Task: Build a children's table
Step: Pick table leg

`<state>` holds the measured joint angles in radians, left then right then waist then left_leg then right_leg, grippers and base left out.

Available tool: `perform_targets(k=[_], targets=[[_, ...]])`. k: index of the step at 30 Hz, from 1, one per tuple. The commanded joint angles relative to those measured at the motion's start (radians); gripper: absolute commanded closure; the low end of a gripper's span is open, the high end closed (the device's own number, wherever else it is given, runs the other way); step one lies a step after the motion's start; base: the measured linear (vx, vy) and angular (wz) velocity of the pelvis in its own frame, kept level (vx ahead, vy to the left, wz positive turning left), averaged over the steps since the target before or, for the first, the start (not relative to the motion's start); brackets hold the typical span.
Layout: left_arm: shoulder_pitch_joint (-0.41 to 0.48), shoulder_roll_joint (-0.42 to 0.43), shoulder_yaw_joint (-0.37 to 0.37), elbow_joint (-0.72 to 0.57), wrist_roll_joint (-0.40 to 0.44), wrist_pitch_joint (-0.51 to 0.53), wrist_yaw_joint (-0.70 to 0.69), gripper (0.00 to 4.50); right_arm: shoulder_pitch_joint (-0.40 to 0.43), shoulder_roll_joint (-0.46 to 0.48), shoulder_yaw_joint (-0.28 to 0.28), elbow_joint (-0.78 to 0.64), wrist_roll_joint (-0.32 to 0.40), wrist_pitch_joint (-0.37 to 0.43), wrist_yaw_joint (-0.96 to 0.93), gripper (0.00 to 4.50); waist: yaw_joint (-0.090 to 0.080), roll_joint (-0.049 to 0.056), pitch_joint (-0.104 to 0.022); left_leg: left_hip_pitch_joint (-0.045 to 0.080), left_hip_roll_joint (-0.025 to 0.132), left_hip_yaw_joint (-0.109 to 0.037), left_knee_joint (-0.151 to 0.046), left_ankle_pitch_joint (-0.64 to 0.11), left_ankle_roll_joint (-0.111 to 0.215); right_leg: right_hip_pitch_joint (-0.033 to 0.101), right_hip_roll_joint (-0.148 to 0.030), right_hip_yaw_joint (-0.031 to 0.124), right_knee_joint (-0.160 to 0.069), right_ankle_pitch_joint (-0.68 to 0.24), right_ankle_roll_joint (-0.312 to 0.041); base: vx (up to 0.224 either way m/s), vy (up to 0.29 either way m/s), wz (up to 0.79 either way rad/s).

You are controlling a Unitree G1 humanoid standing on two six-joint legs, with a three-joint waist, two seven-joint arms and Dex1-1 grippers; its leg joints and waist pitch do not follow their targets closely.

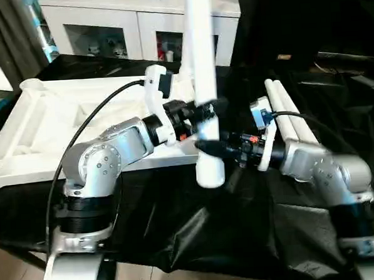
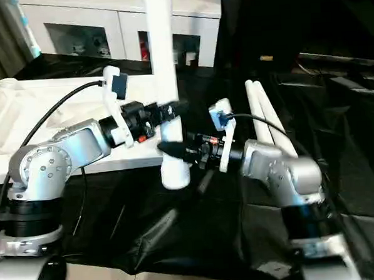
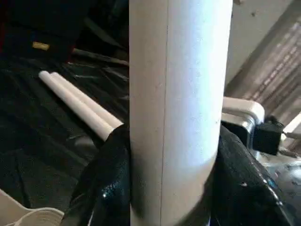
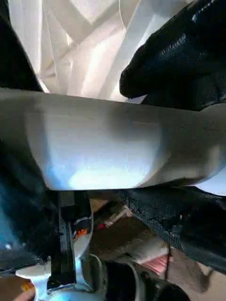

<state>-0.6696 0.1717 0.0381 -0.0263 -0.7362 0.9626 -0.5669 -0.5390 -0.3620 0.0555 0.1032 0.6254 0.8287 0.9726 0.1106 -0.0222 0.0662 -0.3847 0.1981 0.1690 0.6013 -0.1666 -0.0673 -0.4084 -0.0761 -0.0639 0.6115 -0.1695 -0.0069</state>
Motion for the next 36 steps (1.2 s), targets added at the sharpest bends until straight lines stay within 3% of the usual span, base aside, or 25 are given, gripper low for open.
perform_targets(k=[1,5,6,7,10,11,14,15,21,27,30,32,35,36], targets=[[-0.023,0.002,-0.020,-0.062,-0.047,-0.016,-0.078,2.60,-0.002,-0.027,0.015,0.029,-0.042,0.018,-0.003,1.46,0.001,0.001,-0.078,0.018,0.022,-0.002,-0.069,-0.172,-0.020,0.056,-0.055,0.038,-0.068,-0.207,-0.168,0.000,0.000,0.00],[-0.012,0.014,-0.032,-0.090,-0.080,-0.020,-0.146,2.61,-0.020,-0.055,0.047,0.028,-0.029,0.034,0.053,1.46,0.001,-0.003,-0.079,0.017,0.024,0.000,-0.068,-0.169,-0.017,0.058,-0.056,0.039,-0.066,-0.198,-0.179,0.000,0.000,0.00],[-0.013,0.017,-0.036,-0.091,-0.082,-0.022,-0.160,2.61,-0.024,-0.063,0.057,0.027,-0.025,0.041,0.068,1.46,0.000,-0.010,-0.079,0.018,0.024,0.001,-0.068,-0.165,-0.014,0.059,-0.056,0.039,-0.066,-0.199,-0.179,0.000,0.000,0.00],[-0.014,0.020,-0.040,-0.091,-0.081,-0.026,-0.172,2.61,-0.029,-0.069,0.067,0.026,-0.022,0.047,0.081,1.46,0.003,-0.006,-0.079,0.018,0.024,0.000,-0.068,-0.157,-0.011,0.058,-0.057,0.039,-0.064,-0.199,-0.181,0.000,0.000,0.00],[-0.015,0.023,-0.042,-0.087,-0.077,-0.032,-0.191,2.61,-0.040,-0.084,0.091,0.028,-0.027,0.054,0.113,1.46,0.003,-0.006,-0.079,0.017,0.023,0.001,-0.066,-0.157,-0.011,0.058,-0.057,0.040,-0.065,-0.207,-0.178,0.000,0.000,0.00],[-0.016,0.025,-0.044,-0.089,-0.079,-0.034,-0.200,2.61,-0.049,-0.084,0.096,0.038,-0.031,0.054,0.120,1.81,0.003,-0.011,-0.078,0.017,0.024,0.001,-0.066,-0.152,-0.010,0.057,-0.058,0.040,-0.064,-0.215,-0.176,0.000,0.000,0.00],[-0.015,0.029,-0.049,-0.095,-0.081,-0.034,-0.213,2.61,-0.062,-0.080,0.092,0.059,-0.030,0.057,0.122,1.86,0.002,-0.012,-0.079,0.016,0.024,0.001,-0.066,-0.151,-0.009,0.057,-0.058,0.040,-0.064,-0.218,-0.175,0.000,0.000,0.00],[-0.014,0.029,-0.049,-0.096,-0.081,-0.033,-0.218,2.61,-0.068,-0.079,0.093,0.069,-0.032,0.056,0.125,2.13,0.002,-0.012,-0.079,0.017,0.024,0.001,-0.065,-0.148,-0.010,0.057,-0.057,0.039,-0.063,-0.218,-0.176,0.000,0.000,0.00],[-0.017,0.026,-0.040,-0.088,-0.077,-0.036,-0.224,2.61,-0.077,-0.073,0.090,0.096,-0.037,0.042,0.121,2.46,0.002,-0.012,-0.080,0.016,0.024,0.002,-0.064,-0.141,-0.010,0.057,-0.057,0.039,-0.061,-0.203,-0.180,0.000,0.000,0.00],[-0.013,0.030,-0.030,-0.081,-0.070,-0.044,-0.204,2.61,-0.084,-0.063,0.082,0.120,-0.040,0.026,0.113,2.57,0.003,-0.012,-0.081,0.016,0.023,0.002,-0.064,-0.135,-0.009,0.058,-0.056,0.039,-0.060,-0.196,-0.181,0.000,0.000,0.00],[-0.016,0.013,-0.003,-0.059,-0.071,-0.048,-0.168,1.91,-0.085,-0.058,0.077,0.123,-0.037,0.022,0.107,2.58,0.002,-0.013,-0.081,0.016,0.023,0.003,-0.063,-0.135,-0.008,0.058,-0.056,0.039,-0.060,-0.194,-0.184,0.000,0.000,0.00],[-0.011,-0.005,0.028,-0.048,-0.099,-0.055,-0.167,1.91,-0.083,-0.053,0.069,0.123,-0.033,0.019,0.099,2.58,0.003,-0.015,-0.082,0.016,0.023,0.003,-0.062,-0.133,-0.009,0.058,-0.057,0.039,-0.060,-0.197,-0.186,0.000,0.000,0.00],[-0.001,-0.032,0.065,-0.038,-0.117,-0.094,-0.161,1.57,-0.081,-0.046,0.060,0.125,-0.030,0.015,0.090,2.59,0.004,-0.017,-0.082,0.015,0.023,0.003,-0.061,-0.131,-0.005,0.059,-0.057,0.039,-0.060,-0.186,-0.189,0.000,0.000,0.00],[0.008,-0.072,0.108,-0.028,-0.123,-0.162,-0.138,1.43,-0.078,-0.040,0.051,0.123,-0.025,0.008,0.084,2.59,0.003,-0.017,-0.081,0.014,0.023,0.003,-0.062,-0.132,-0.003,0.060,-0.058,0.039,-0.061,-0.189,-0.189,0.000,0.000,0.00]])
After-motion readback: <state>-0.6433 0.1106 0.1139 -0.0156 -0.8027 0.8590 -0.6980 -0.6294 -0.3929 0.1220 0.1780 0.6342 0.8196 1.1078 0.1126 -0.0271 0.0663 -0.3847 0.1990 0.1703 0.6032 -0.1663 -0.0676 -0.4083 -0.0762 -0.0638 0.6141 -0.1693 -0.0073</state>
